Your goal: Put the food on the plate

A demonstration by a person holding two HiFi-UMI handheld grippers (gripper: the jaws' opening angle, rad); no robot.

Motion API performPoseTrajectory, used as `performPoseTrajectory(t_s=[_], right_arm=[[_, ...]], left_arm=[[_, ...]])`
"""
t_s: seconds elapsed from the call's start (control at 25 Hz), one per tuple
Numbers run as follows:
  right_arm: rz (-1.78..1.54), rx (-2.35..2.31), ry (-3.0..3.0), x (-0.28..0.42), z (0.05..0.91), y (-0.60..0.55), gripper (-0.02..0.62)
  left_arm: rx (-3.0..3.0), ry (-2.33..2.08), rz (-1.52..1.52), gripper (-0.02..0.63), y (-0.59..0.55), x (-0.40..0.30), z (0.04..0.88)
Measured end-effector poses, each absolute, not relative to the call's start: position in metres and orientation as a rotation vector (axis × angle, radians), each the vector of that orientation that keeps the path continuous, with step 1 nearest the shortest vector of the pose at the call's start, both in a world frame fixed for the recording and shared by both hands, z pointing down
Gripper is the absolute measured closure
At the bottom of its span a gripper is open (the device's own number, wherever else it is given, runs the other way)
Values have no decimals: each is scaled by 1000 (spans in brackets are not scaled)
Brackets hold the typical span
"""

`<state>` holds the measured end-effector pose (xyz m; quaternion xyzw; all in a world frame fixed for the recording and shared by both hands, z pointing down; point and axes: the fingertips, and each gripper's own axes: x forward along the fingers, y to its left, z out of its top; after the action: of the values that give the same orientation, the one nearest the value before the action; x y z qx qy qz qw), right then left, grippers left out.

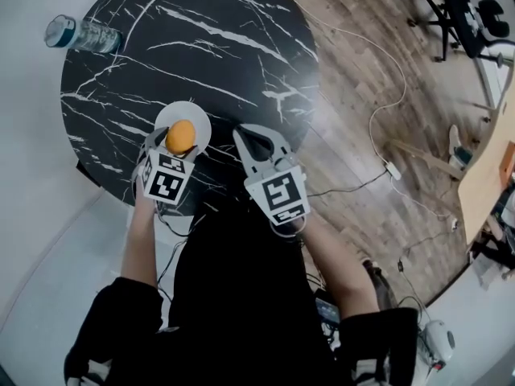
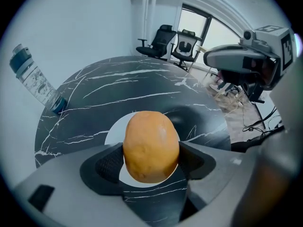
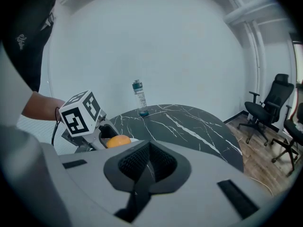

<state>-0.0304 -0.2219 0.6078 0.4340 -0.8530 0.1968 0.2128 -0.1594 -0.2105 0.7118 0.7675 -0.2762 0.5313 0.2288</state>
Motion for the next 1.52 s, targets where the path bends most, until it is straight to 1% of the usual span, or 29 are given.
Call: performPoseTrajectory(t_s=[1.0, 1.52], right_arm=[[583, 1230, -2335, -18, 617, -218, 598], [532, 1181, -2385, -15, 601, -208, 598]], left_arm=[[2071, -770, 1534, 262, -210, -158, 729], [2103, -875, 1471, 262, -206, -150, 695]])
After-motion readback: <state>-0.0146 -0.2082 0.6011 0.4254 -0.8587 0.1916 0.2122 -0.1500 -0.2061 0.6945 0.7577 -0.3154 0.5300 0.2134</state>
